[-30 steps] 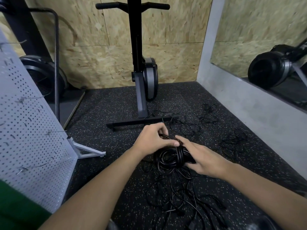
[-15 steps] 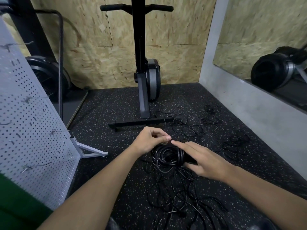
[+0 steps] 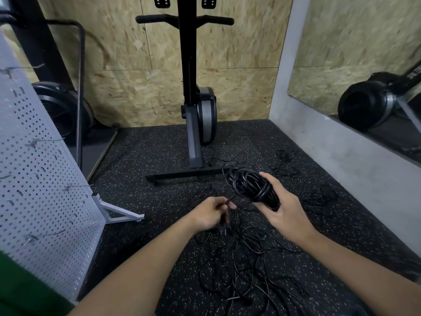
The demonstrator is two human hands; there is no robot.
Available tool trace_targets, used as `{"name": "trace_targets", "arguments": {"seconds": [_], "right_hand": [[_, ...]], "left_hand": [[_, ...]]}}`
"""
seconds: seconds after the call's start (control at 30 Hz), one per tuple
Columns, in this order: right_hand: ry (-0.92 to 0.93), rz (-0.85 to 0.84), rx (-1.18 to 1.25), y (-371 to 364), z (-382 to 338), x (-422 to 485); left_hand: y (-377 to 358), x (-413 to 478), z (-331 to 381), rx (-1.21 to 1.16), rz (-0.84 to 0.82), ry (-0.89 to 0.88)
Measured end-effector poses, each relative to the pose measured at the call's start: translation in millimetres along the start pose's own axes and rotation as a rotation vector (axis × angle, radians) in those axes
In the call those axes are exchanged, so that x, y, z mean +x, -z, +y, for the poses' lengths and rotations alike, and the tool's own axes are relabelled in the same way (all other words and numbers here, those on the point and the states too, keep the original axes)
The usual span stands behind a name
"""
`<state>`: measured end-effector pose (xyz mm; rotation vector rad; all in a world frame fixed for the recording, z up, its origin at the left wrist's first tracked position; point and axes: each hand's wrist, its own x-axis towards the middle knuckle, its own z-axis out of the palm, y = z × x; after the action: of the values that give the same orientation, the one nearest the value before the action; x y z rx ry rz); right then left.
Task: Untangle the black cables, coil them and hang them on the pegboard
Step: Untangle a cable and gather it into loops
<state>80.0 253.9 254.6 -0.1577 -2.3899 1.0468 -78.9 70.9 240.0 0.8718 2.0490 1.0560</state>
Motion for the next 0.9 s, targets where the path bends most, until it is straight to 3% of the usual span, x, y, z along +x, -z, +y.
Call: {"name": "trace_targets", "arguments": {"seconds": [0.13, 0.33, 0.47, 0.63, 0.7, 0.83, 0.9], "right_hand": [[-0.090, 0.134, -0.305, -0.2, 8.5, 4.8], [-0.055, 0.022, -0.772, -0.8, 24.0, 6.3], [-0.026, 0.006, -0.834, -3.1, 21.1, 7.7], [-0.024, 0.062, -0.803, 3.3, 15.8, 9.8], [-0.010, 0.074, -0.805, 3.9, 15.7, 9.6], [0.058, 0.098, -0.821, -1.7, 15.2, 8.4], [0.079, 0.106, -0.821, -4.7, 13.5, 8.7]], "left_hand": [[-23.7, 3.8, 24.2, 0.135, 0.098, 0.024], [-39.1, -7.4, 41.2, 0.233, 0.144, -0.018], [-27.4, -19.6, 55.6, 0.153, 0.172, -0.090], [-13.8, -32.7, 64.0, -0.124, -0.059, -0.256], [-13.1, -31.0, 61.8, -0.086, 0.004, -0.340], [-12.5, -27.6, 60.5, 0.083, 0.329, -0.531], [-11.1, -24.9, 61.1, 0.055, 0.385, -0.540]]}}
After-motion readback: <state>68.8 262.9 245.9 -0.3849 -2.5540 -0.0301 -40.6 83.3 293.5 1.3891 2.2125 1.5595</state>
